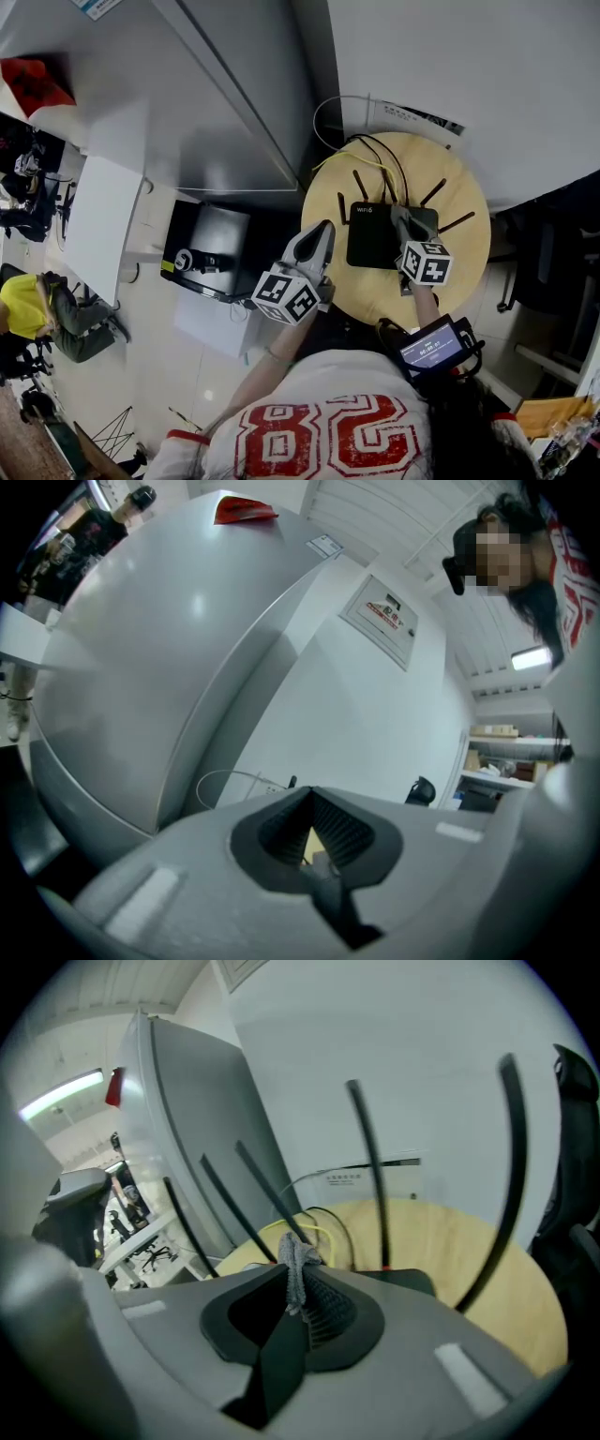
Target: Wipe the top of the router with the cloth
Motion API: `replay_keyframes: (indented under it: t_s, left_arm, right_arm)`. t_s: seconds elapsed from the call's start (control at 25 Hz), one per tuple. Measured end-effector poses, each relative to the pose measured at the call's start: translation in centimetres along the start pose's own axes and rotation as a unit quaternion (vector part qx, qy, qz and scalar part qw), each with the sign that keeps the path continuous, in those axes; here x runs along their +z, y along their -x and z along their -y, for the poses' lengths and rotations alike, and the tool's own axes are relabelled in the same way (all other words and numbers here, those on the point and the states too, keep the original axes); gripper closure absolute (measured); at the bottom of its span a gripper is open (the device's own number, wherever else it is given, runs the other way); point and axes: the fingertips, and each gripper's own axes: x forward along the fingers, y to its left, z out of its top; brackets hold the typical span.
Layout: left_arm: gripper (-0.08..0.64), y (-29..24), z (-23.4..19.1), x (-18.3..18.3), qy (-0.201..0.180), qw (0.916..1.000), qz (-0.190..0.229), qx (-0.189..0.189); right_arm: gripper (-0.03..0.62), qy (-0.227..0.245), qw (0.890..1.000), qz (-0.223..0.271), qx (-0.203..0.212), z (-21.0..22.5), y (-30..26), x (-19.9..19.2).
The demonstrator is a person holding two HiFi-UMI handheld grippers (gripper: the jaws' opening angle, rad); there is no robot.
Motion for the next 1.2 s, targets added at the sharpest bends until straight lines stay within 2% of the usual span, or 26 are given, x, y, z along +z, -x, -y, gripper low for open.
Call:
replay_keyframes:
  t_s: [0.08,0.2,0.44,0.72,1.2]
  left_arm:
    - [0.565,0.3,0.0,0.0,-0.003,1.0000,0.000,0.003]
    - [0.565,0.9,-0.3,0.0,-0.008,0.9999,-0.002,0.011]
    - [0.565,2.9,-2.0,0.8,-0.011,0.9990,0.007,0.043]
    - [0.565,3.4,-2.0,0.7,-0.011,0.9990,0.007,0.043]
    - [0.565,0.9,0.6,-0.8,-0.008,0.9998,-0.017,-0.007]
  right_arm:
    - [0.551,0.013,0.999,-0.009,0.039,-3.4,-1.1,-0.4]
    - [0.551,0.028,0.996,-0.027,0.076,-6.9,-2.6,-1.4]
    - [0.551,0.063,0.990,-0.064,0.105,-10.4,-4.6,-3.3]
    - [0.551,0.051,0.993,-0.068,0.080,-8.4,-4.1,-4.0]
    - [0.551,-0.005,0.999,-0.037,-0.010,0.3,-0.3,-3.6]
